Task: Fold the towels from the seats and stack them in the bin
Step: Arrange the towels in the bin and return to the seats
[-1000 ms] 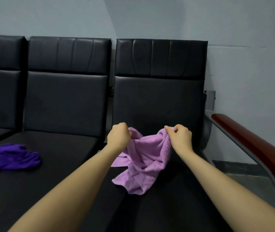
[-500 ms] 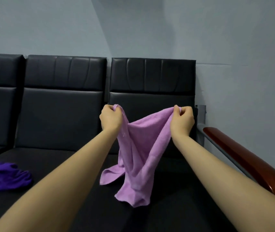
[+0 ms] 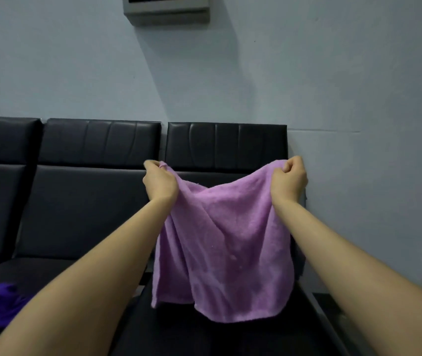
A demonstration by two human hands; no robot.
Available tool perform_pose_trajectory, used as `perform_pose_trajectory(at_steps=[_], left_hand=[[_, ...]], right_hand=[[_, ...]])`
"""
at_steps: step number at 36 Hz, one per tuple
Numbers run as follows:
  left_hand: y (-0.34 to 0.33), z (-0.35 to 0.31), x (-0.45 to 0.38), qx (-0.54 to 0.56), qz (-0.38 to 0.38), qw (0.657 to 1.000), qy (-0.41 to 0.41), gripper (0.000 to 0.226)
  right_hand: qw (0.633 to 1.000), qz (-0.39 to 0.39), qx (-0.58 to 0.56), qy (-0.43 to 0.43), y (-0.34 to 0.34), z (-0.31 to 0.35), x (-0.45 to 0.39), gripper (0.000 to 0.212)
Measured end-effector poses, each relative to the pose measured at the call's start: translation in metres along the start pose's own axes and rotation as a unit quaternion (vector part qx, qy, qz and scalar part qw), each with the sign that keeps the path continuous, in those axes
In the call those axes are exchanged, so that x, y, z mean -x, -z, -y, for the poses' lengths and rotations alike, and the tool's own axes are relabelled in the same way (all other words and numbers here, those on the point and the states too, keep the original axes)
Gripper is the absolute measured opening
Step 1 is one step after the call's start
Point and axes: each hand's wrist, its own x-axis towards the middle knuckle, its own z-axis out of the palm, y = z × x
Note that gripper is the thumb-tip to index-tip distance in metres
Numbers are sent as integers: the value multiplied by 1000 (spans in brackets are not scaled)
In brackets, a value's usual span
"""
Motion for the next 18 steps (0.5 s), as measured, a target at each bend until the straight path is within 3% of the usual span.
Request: perform_pose_trajectory(at_steps=[3, 7, 10, 12, 18], left_hand=[[1, 5, 4, -49, 28, 998, -29, 29], [-3, 15, 6, -105, 97, 989, -32, 34], [-7, 18, 8, -114, 162, 980, -34, 29], [-11, 20, 6, -124, 191, 974, -21, 38], [-14, 24, 3, -225, 198, 948, -107, 41]], right_hand=[[1000, 14, -7, -19, 7, -10, 4, 32], [999, 44, -5, -18, 10, -23, 14, 46], [999, 34, -17, -38, 10, -30, 16, 36], [999, 20, -12, -39, 10, -34, 15, 31], [999, 3, 28, -33, 8, -43, 9, 54]])
